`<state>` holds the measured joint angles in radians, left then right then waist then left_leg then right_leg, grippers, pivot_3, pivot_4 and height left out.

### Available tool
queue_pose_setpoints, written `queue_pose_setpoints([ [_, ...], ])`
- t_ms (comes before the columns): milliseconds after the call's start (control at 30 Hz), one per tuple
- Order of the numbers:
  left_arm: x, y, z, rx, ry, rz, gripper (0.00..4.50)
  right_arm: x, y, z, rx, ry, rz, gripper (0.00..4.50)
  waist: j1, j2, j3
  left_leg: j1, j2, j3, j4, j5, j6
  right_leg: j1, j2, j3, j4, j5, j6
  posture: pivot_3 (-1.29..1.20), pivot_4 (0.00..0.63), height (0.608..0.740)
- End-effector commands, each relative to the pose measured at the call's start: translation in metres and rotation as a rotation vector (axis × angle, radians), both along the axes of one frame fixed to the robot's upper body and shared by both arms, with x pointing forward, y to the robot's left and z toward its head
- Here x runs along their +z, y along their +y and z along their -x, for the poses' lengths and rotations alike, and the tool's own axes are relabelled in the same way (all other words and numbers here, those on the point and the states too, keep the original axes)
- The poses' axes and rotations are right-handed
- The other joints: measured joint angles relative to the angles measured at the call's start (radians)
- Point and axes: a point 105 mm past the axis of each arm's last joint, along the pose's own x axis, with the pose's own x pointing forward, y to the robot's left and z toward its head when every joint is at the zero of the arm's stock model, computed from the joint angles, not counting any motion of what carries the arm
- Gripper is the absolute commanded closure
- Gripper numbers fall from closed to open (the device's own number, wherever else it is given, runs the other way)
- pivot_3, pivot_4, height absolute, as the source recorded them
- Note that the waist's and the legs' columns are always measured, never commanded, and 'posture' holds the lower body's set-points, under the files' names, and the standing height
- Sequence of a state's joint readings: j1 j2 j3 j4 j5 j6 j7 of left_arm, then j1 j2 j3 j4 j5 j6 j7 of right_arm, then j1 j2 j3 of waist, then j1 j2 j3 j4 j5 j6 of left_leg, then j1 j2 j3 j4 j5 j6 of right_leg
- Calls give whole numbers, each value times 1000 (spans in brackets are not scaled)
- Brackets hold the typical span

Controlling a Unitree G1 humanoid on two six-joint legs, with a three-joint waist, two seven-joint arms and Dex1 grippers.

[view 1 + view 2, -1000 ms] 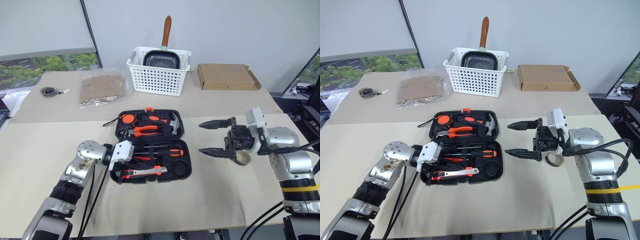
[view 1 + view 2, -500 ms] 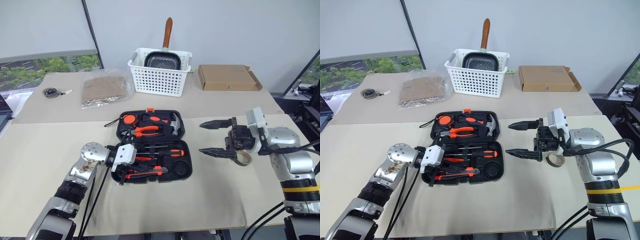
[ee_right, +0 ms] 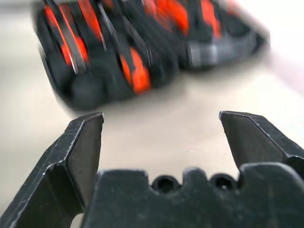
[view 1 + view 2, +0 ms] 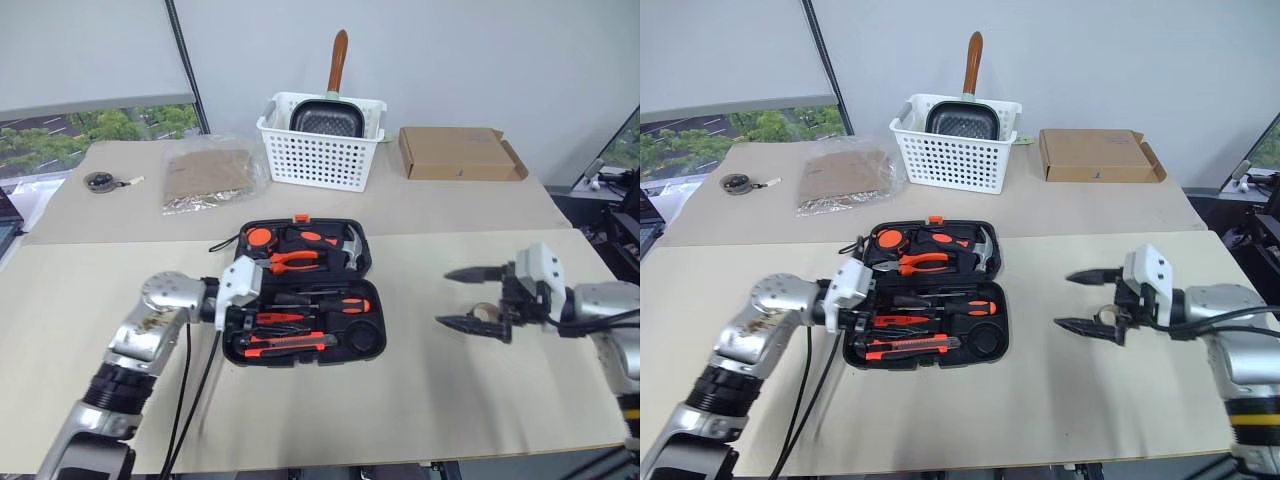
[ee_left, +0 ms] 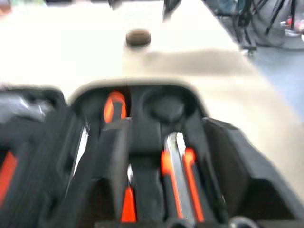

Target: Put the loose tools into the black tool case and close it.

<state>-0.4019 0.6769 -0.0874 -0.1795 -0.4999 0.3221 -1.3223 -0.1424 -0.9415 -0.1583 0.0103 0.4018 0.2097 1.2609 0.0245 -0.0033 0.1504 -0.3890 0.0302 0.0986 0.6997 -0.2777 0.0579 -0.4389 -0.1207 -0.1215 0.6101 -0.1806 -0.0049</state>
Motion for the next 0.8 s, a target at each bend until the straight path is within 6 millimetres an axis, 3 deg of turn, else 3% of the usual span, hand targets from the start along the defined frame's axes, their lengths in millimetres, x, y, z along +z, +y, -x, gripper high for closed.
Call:
queue_pose_setpoints([
  [33,20,-5,17,-15,8,9,287,-4,-16,-2,-116,32,143,0,-2,0,0,0,0,0,0,0,0,0,0,0,0,0,0,0,150,700],
  [67,20,-5,20,-18,12,-14,44,-7,-19,-2,-134,54,163,0,-4,0,0,1,0,1,0,0,0,0,0,1,0,0,0,0,150,700],
  [400,26,-6,25,36,-7,-58,44,-18,-31,-12,-240,146,202,0,-11,-2,1,1,2,-1,0,1,-2,0,6,2,1,0,0,0,150,700],
  [533,28,-9,26,30,-7,-47,0,-20,-30,-17,-243,138,209,1077,-10,-2,1,0,2,-1,0,1,-2,0,6,2,-1,0,0,0,150,700],
  [800,25,-9,30,12,13,-58,0,-24,-31,-17,-241,163,220,3921,-9,-2,2,0,1,-1,0,1,-2,0,6,3,-1,0,0,0,150,700],
])
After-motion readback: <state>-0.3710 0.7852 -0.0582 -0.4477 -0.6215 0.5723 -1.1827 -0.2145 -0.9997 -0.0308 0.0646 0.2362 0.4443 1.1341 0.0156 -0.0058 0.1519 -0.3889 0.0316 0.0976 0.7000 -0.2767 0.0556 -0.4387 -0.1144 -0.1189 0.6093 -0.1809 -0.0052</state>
